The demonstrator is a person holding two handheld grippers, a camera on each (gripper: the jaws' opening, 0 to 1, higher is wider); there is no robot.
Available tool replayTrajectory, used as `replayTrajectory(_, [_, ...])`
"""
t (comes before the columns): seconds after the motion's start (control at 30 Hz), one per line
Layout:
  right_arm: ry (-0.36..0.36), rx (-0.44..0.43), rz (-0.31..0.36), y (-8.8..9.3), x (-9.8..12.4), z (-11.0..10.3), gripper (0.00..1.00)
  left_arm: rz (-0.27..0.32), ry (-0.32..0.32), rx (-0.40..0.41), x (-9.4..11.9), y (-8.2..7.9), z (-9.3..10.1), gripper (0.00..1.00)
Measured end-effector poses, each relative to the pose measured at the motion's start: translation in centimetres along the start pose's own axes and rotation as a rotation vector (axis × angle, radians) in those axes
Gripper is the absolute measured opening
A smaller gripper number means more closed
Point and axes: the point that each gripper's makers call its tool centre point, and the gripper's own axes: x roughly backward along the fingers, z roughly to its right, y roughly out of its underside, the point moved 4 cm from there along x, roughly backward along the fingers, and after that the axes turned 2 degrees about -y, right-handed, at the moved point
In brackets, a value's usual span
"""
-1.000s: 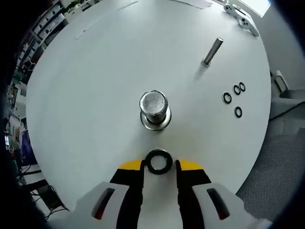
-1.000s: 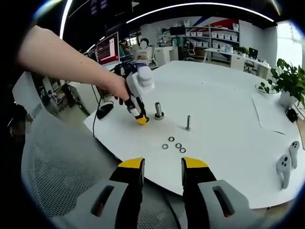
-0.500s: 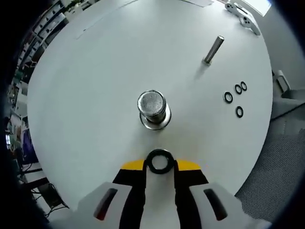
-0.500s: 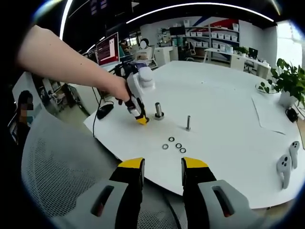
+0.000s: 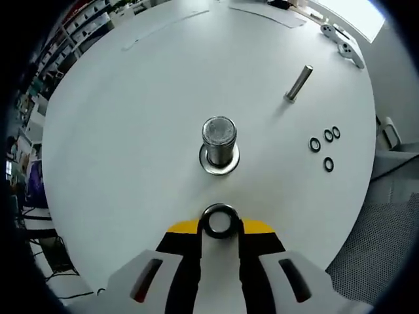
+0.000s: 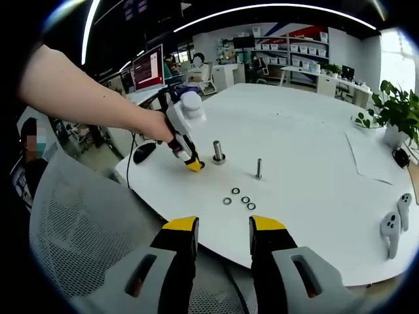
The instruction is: Place the washer onto the threaded stud by aligning its center hole with the stud, sliding it down to the base, and recovering from edge contact or off-axis alignment until the washer reaches the visible bottom stop.
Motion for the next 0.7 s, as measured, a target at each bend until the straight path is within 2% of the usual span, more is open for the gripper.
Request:
replayTrajectory(0.2, [-0.002,0.003,-0.001,0.0,0.0,0.0,0.33,-0.013,0.01,-0.008,0.2,0.2,0.1,0.18])
replayTrajectory(0.53, [-0.006,0.004,-0.004,0.0,-0.1,-0.1,0.33,0.035,0.011,-0.014,2.1,-0.4,0.5,0.18])
replayTrajectory(0.7, [-0.013,0.007,-0.006,0.0,-0.1,-0.2,0.33,0.055,0.008,-0.028,2.8,-0.9,0.1,0.18])
